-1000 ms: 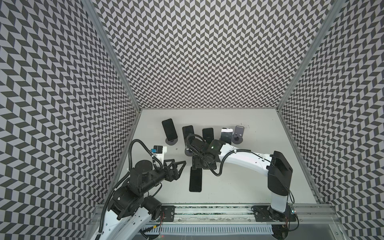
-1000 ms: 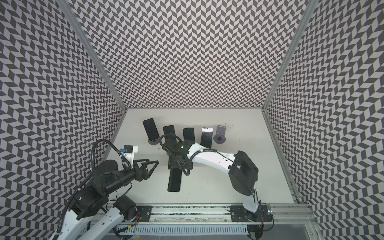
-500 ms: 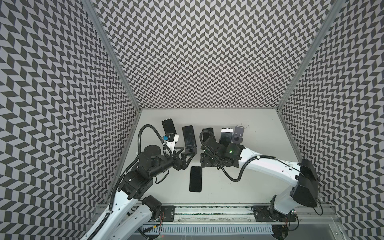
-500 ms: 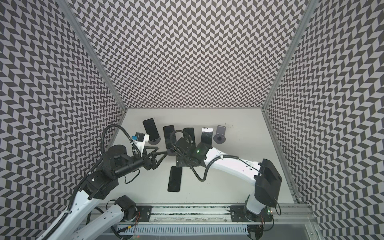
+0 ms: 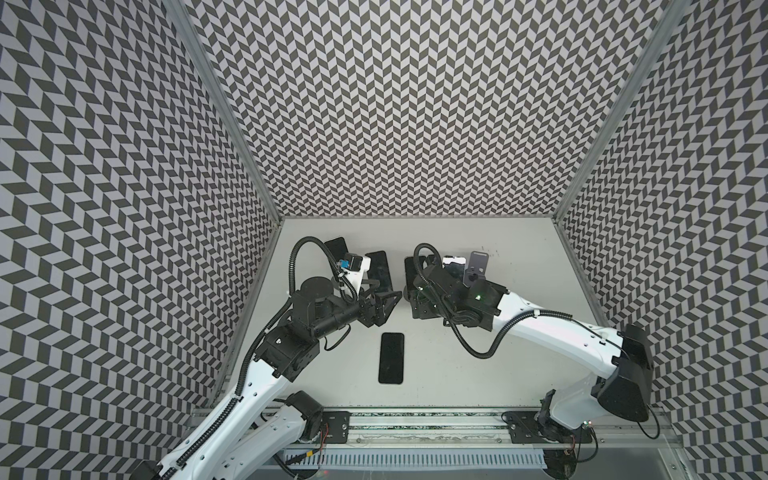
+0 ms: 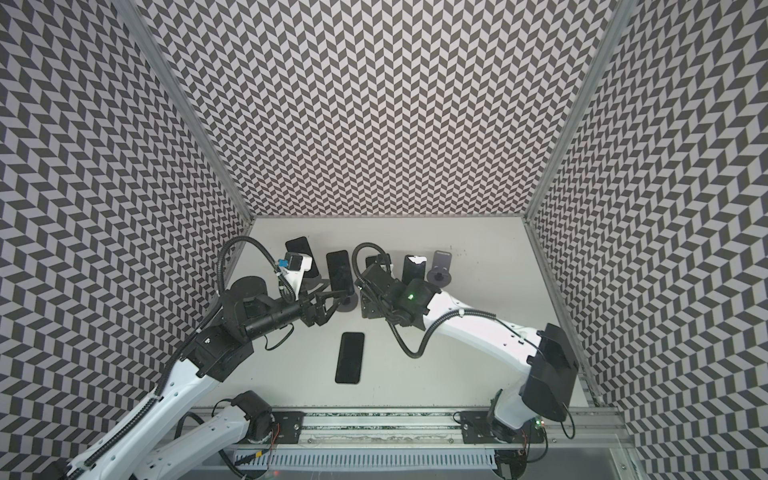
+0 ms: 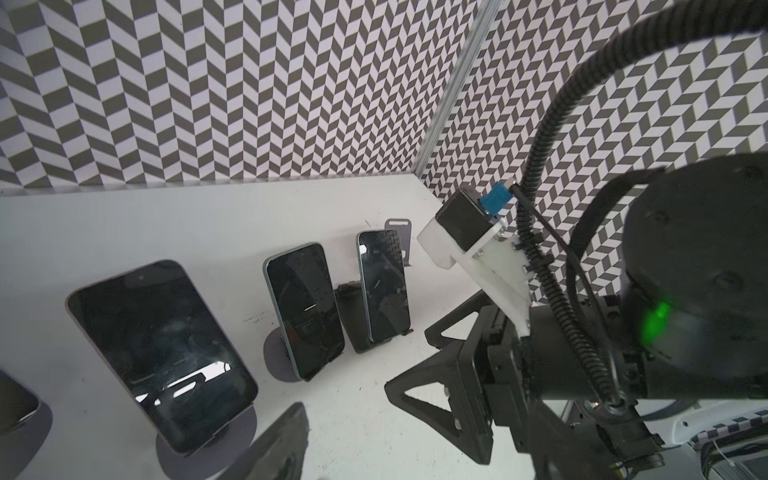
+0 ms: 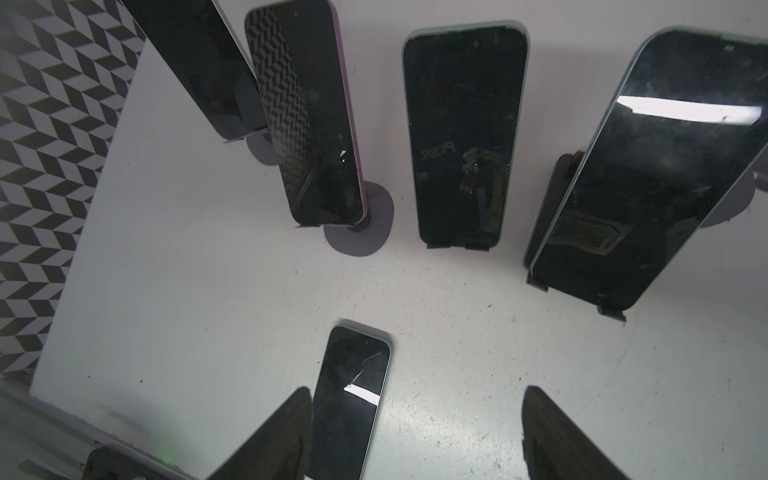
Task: Remove the phone from the phone stand
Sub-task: 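Move both grippers back toward the row of standing phones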
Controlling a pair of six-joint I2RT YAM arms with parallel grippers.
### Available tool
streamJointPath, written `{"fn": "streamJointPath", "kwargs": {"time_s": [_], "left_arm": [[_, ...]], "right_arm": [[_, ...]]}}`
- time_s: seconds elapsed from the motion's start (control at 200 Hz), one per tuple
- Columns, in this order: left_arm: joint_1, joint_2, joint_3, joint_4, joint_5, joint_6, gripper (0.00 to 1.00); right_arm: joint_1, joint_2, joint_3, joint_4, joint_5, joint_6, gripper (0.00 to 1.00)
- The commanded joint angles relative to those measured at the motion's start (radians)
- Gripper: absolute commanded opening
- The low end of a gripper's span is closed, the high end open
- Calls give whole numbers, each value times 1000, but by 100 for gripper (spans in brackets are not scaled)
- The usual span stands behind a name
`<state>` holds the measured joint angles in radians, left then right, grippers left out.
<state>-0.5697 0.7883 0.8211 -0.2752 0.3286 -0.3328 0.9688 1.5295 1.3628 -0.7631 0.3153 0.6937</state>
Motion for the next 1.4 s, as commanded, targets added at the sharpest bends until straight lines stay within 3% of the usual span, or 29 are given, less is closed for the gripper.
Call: {"fn": "streamJointPath", "kwargs": {"time_s": [0.0, 0.2, 0.3, 0.496, 0.651, 0.861, 1.046, 1.392], "left_arm": [[-7, 14, 7, 99, 19, 32, 83], [-14, 61, 0, 166, 40, 59, 83], [-19, 88, 6, 188, 43, 65, 83], [-32, 131, 7, 249, 66, 94, 84], [-35, 177, 15, 276, 51, 120, 85], [-35, 233, 18, 320, 43, 127, 88], [-35, 284, 21, 333, 53, 137, 92], [-35, 361, 36, 349, 71, 205, 100]], "right_arm": [[-42, -49, -10, 66, 52, -63, 77], [-127, -102, 2, 98, 57, -106, 77], [-161, -130, 14, 112, 48, -115, 100], [-254, -200, -49, 239, -91, -136, 99], [-329, -158, -36, 210, -174, -108, 99], [-346, -88, 9, 165, -108, -131, 100], [-347, -4, 77, 81, -13, -89, 94], [-347, 76, 115, 46, -34, -67, 94]]}}
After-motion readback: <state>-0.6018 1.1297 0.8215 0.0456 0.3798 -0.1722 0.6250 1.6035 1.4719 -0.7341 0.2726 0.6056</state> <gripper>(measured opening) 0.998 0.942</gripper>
